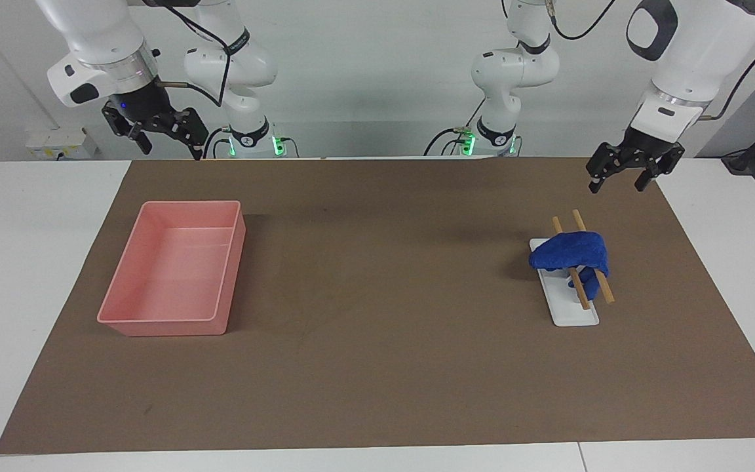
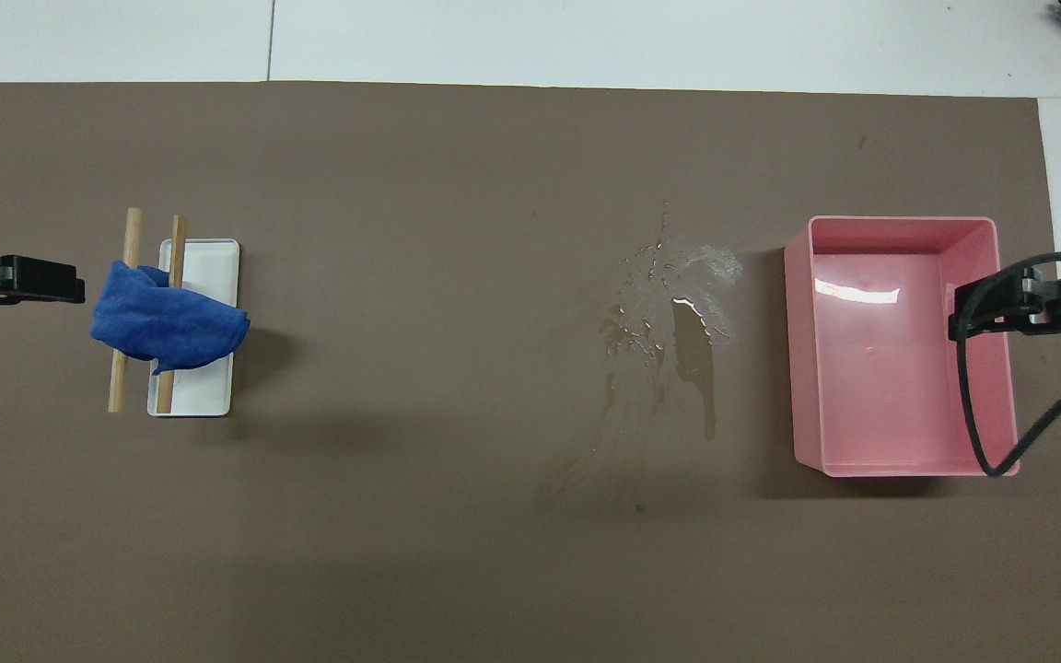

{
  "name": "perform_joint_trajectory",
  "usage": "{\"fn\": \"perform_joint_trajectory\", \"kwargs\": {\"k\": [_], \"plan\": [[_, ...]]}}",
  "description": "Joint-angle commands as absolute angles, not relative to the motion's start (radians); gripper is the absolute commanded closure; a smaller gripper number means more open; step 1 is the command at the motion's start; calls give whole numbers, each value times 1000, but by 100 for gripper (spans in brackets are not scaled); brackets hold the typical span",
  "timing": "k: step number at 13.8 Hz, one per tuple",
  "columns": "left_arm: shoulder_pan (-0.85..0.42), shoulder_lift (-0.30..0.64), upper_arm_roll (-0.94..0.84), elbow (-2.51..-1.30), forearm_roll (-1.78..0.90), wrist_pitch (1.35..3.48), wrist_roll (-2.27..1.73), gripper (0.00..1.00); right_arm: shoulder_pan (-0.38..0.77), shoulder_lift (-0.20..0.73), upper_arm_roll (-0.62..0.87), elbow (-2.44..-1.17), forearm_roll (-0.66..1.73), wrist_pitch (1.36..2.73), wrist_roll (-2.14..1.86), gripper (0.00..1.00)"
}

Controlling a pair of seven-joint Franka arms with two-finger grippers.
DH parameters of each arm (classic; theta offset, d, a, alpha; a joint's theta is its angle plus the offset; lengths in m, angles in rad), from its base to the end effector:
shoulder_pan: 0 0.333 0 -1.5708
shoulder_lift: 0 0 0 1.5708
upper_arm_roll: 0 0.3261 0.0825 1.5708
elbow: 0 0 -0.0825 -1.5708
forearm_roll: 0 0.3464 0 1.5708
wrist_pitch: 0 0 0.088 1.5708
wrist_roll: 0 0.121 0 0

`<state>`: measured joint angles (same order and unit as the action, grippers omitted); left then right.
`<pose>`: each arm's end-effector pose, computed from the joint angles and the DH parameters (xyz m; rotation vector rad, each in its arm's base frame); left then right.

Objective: Wipe water with towel using both arms
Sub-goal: 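Grasp the blue towel on the white tray with the left gripper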

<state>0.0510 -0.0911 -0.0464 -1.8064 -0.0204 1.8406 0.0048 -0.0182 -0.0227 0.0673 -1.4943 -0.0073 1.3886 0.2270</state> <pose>0.5096 -0.0005 0.5879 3.1203 0.0061 0.1957 0.4887 0.0235 0.6494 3.1065 -0.2788 -0.1265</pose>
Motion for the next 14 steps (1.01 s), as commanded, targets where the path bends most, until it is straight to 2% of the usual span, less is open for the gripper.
{"fn": "perform_joint_trajectory", "kwargs": {"k": [1,4,5,7,11,14], "plan": [[100,-79,-48,-1876,-25,1980,-8,0,-28,-55,69,-1499,3,1379,207,0],[104,24,-48,-1888,-25,2097,-5,0,-28,-69,69,-1499,3,1378,207,0],[104,32,-48,-1929,-25,2147,-2,0,-28,-69,69,-1499,3,1378,207,0],[103,34,-49,-1995,-29,2210,-18,0,-28,-69,69,-1499,3,1378,207,0],[103,23,-49,-2054,-31,2230,-44,0,-29,-72,66,-1499,3,1358,204,0],[89,15,-51,-2103,-34,2262,-83,9,-31,-68,66,-1502,3,1373,204,0]]}}
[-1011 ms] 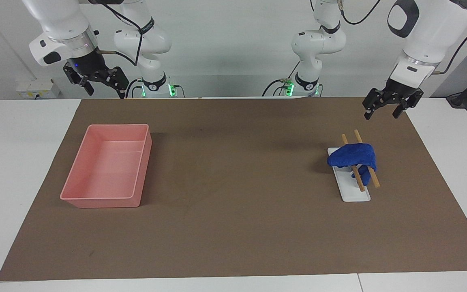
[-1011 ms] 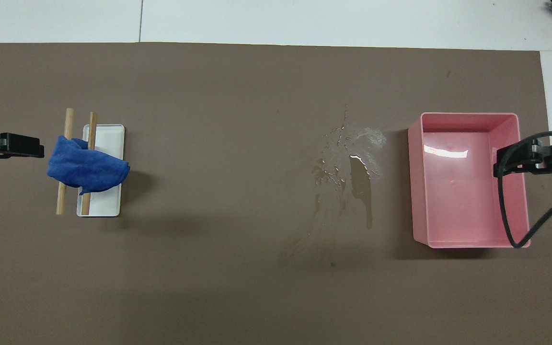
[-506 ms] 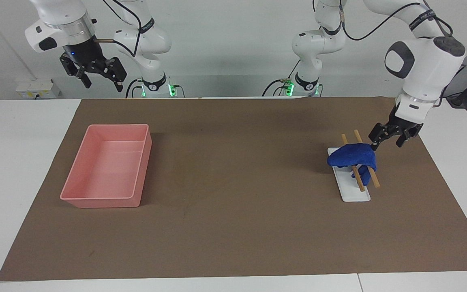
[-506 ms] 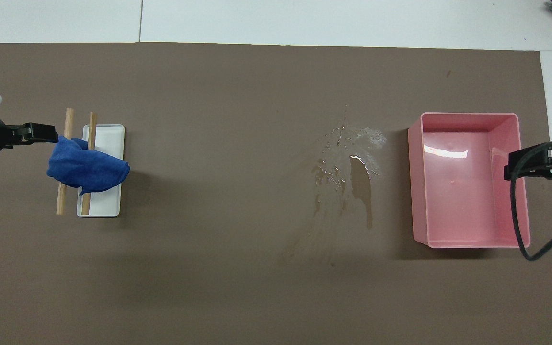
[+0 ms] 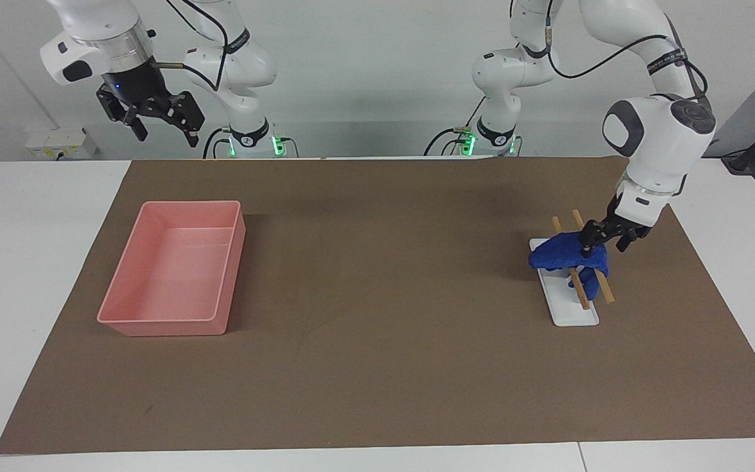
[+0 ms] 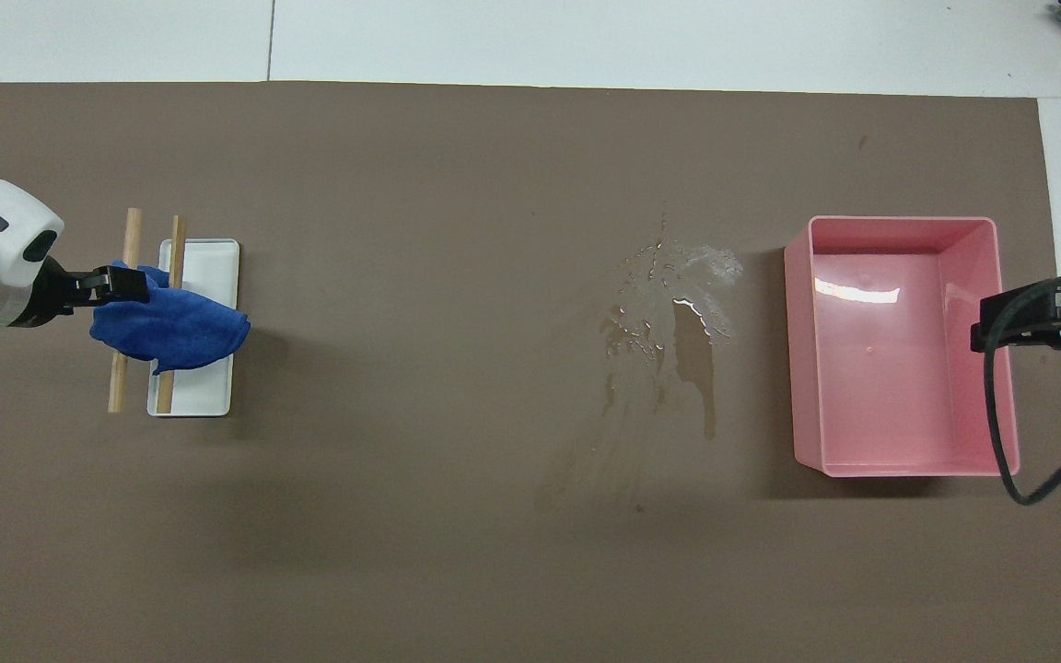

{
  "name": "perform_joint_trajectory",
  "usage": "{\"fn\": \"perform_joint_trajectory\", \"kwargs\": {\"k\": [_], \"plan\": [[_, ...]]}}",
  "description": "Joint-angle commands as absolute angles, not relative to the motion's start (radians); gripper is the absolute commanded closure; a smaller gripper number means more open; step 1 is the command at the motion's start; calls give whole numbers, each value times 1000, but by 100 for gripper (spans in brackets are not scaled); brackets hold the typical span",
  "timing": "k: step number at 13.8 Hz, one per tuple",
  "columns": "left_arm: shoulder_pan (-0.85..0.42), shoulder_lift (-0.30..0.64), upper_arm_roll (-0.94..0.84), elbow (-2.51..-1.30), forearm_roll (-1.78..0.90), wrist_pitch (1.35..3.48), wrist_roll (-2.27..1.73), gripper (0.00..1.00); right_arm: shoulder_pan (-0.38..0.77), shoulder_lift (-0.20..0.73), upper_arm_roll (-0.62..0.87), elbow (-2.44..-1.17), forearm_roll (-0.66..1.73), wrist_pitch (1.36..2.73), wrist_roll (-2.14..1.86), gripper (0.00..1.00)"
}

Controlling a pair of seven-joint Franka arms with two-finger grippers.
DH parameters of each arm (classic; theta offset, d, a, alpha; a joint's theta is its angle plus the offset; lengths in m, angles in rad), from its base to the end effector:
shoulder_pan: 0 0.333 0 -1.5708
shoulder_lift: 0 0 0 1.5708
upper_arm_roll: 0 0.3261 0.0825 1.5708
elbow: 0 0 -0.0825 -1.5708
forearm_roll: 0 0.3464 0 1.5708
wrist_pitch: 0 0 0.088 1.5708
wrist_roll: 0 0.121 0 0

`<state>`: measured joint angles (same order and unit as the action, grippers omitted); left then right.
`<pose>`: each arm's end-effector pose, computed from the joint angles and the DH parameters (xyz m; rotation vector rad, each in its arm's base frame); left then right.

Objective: Wipe water with towel using both arms
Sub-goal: 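Grasp the blue towel on the white tray with the left gripper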

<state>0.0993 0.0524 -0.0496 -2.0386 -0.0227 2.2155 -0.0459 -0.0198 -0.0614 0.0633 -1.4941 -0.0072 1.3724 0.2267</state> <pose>0.5428 0.0263 0.4446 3.1097 0.1686 0.1943 0.4742 0.0209 0.6668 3.1080 -0.2877 -0.0912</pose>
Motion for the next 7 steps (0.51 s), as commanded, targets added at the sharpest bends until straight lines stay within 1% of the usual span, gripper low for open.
{"fn": "perform_joint_trajectory", "kwargs": {"k": [1,3,4,5,6,7], "plan": [[89,15,-51,-2103,-34,2260,-87,23,-38,-57,67,-1502,8,1400,213,0],[91,21,-51,-2089,-37,2253,-87,55,-43,-14,66,-1477,-1,1407,215,0],[92,21,-51,-2085,-37,2249,-87,75,-43,4,66,-1470,-6,1401,215,0],[92,21,-51,-2083,-37,2246,-89,89,-43,18,66,-1463,-11,1408,215,0],[92,23,-51,-2079,-38,2240,-89,100,-43,20,66,-1460,-6,1407,215,0],[94,25,-51,-2069,-40,2224,-87,100,-43,17,66,-1460,4,1408,215,0]]}}
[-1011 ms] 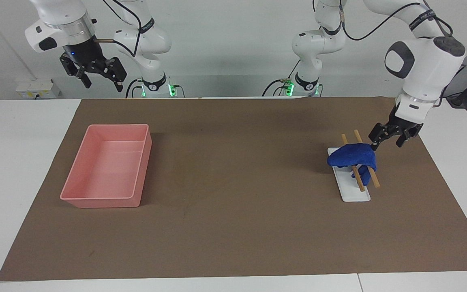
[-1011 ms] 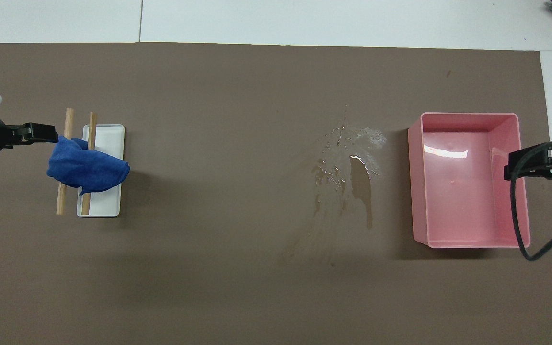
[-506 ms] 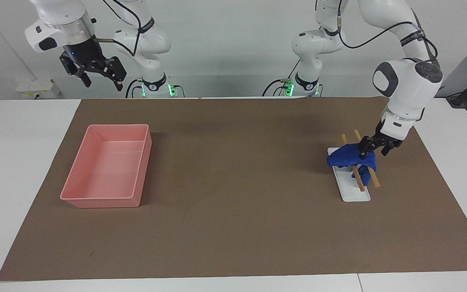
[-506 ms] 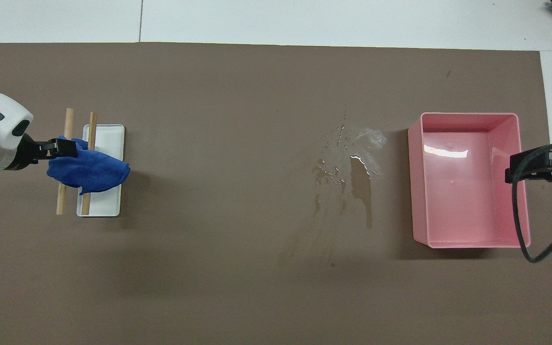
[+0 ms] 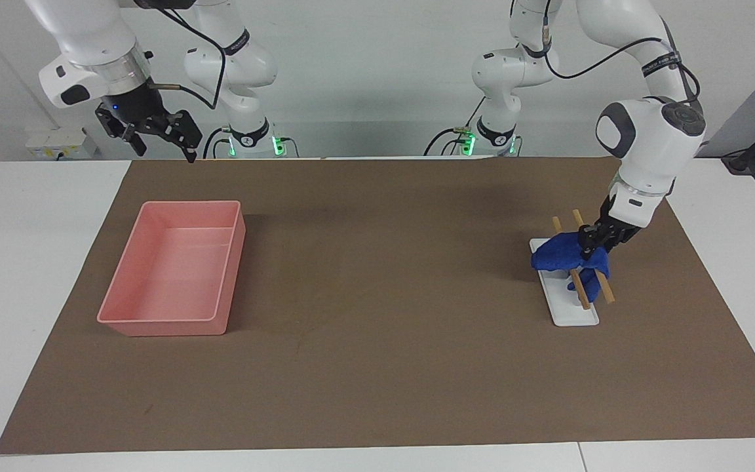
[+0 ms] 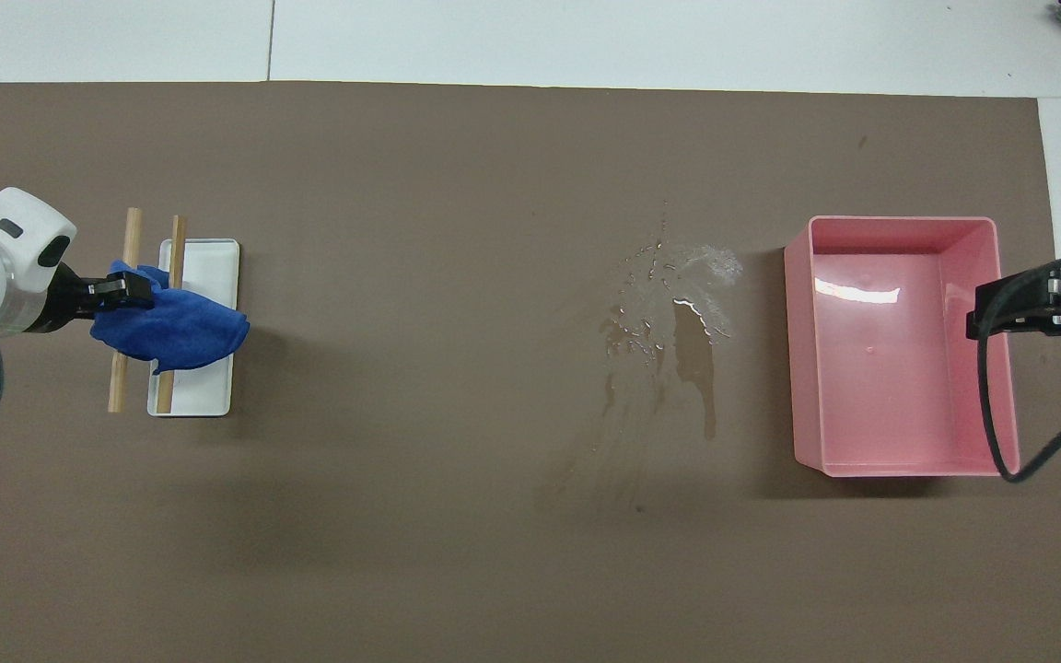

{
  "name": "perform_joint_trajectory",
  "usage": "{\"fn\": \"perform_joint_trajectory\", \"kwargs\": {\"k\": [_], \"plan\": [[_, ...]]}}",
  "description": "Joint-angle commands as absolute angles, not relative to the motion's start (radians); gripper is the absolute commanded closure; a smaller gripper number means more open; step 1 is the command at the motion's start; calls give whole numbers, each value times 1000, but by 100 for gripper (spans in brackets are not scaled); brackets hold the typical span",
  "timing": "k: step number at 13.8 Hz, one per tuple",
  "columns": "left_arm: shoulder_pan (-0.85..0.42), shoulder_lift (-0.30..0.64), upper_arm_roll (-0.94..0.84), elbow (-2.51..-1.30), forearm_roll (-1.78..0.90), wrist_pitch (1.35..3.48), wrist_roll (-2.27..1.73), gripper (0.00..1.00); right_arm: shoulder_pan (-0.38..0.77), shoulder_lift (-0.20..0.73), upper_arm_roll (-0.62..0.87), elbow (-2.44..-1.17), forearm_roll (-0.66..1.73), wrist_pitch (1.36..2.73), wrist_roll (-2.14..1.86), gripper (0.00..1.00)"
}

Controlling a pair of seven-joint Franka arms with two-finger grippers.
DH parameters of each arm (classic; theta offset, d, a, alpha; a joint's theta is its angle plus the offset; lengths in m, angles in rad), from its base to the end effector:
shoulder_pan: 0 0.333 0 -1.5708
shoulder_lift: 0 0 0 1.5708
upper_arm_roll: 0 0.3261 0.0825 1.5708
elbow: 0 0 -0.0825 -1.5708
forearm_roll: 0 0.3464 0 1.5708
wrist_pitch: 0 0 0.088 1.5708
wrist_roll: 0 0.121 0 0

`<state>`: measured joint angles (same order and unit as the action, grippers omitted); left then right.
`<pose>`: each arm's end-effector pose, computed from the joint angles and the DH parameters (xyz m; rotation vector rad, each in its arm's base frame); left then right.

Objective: Wipe water with towel using both arms
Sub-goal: 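Grasp the blue towel on the white tray with the left gripper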

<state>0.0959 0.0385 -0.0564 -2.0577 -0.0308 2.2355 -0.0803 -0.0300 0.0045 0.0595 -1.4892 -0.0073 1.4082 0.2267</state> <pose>0.5396 0.0203 0.4458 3.0963 0.2129 0.2157 0.5001 0.0137 0.6396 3.1057 -0.3086 -0.1310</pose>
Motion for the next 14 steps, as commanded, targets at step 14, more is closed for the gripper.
{"fn": "perform_joint_trajectory", "kwargs": {"k": [14], "plan": [[101,-24,-48,-1801,-449,1787,-312,100,-21,-31,80,-1506,8,1393,236,0]]}}
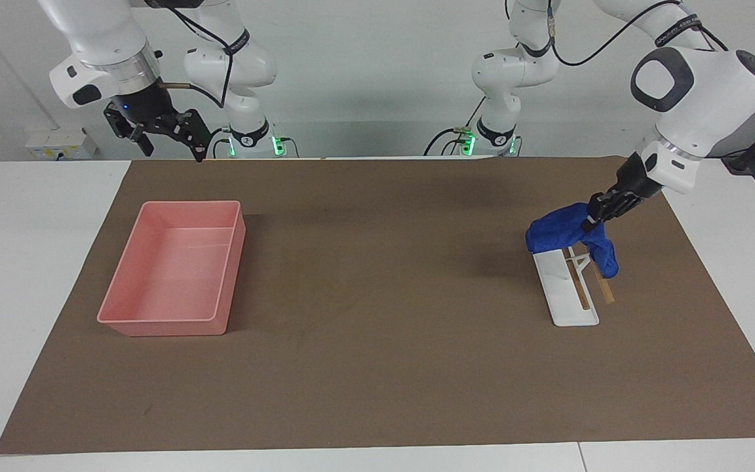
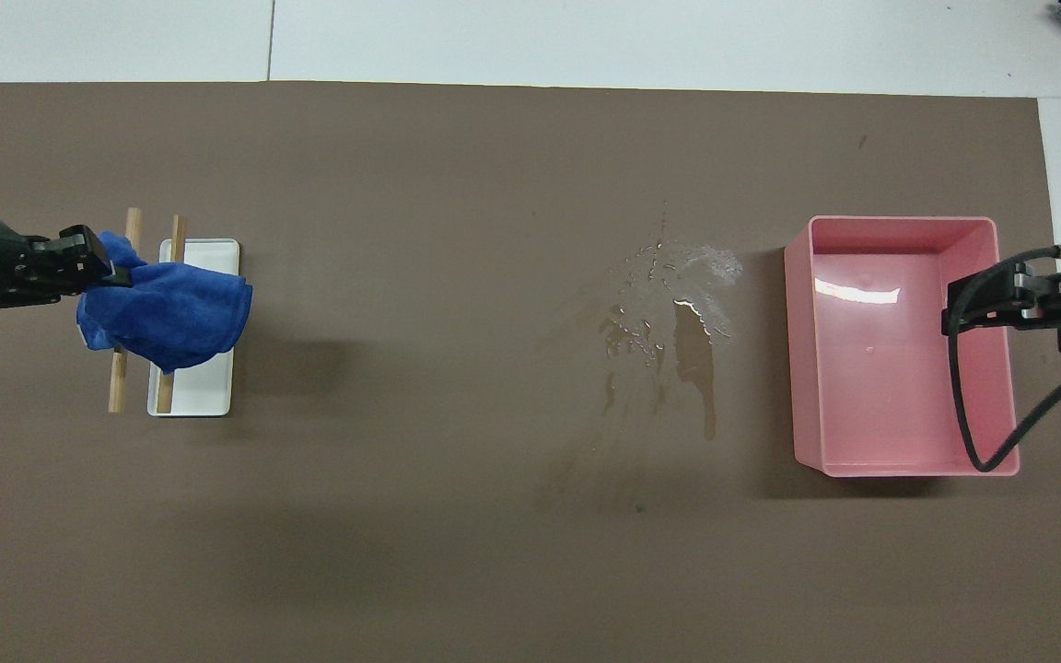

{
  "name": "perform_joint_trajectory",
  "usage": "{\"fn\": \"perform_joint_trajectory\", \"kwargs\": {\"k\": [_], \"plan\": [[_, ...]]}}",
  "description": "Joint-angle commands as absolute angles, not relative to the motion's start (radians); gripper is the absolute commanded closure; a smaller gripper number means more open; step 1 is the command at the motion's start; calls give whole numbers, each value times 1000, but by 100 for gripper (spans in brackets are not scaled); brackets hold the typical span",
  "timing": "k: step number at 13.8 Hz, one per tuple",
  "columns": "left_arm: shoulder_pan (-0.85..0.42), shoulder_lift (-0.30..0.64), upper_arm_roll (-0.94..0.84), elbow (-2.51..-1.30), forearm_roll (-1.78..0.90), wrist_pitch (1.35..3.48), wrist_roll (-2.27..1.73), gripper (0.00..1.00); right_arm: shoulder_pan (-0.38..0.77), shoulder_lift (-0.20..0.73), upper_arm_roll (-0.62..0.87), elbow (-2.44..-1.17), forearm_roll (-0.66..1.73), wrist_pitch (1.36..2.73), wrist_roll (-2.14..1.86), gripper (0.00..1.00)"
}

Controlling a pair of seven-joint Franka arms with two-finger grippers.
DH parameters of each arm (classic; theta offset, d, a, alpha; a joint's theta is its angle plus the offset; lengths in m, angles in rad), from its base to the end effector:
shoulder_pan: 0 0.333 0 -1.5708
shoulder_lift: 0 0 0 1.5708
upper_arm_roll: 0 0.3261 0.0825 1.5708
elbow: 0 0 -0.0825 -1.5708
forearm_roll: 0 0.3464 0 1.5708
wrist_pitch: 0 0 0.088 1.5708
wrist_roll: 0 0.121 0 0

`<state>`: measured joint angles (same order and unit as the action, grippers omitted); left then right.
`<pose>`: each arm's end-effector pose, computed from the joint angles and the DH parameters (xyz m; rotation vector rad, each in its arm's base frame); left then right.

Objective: Wipe water with towel using both arms
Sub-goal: 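Lift the towel with the left gripper while the right gripper reaches it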

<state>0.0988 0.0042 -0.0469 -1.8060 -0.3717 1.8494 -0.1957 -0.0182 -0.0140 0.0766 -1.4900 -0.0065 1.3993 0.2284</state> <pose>0.5351 -0.0057 0.5454 2.7393 0.4757 0.0180 0.4926 0.0283 0.6477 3.1096 -0.2664 -0.1169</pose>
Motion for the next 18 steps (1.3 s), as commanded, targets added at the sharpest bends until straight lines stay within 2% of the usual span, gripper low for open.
{"fn": "perform_joint_trajectory", "kwargs": {"k": [1,9,13,16,18], "plan": [[94,-32,-54,-1799,-501,1770,-393,100,-20,-31,81,-1506,8,1393,236,0],[48,-57,-169,-1809,-725,1753,-954,100,-14,-44,115,-1505,213,1394,264,0],[-43,-57,-186,-1807,-776,1871,-1107,100,70,-52,129,-1509,319,1410,255,0],[-158,-46,-186,-1812,-776,2049,-1259,100,153,-92,130,-1583,398,1500,285,0],[-169,-49,-189,-1812,-790,2095,-1327,100,185,-133,132,-1673,469,1625,307,0]]}}
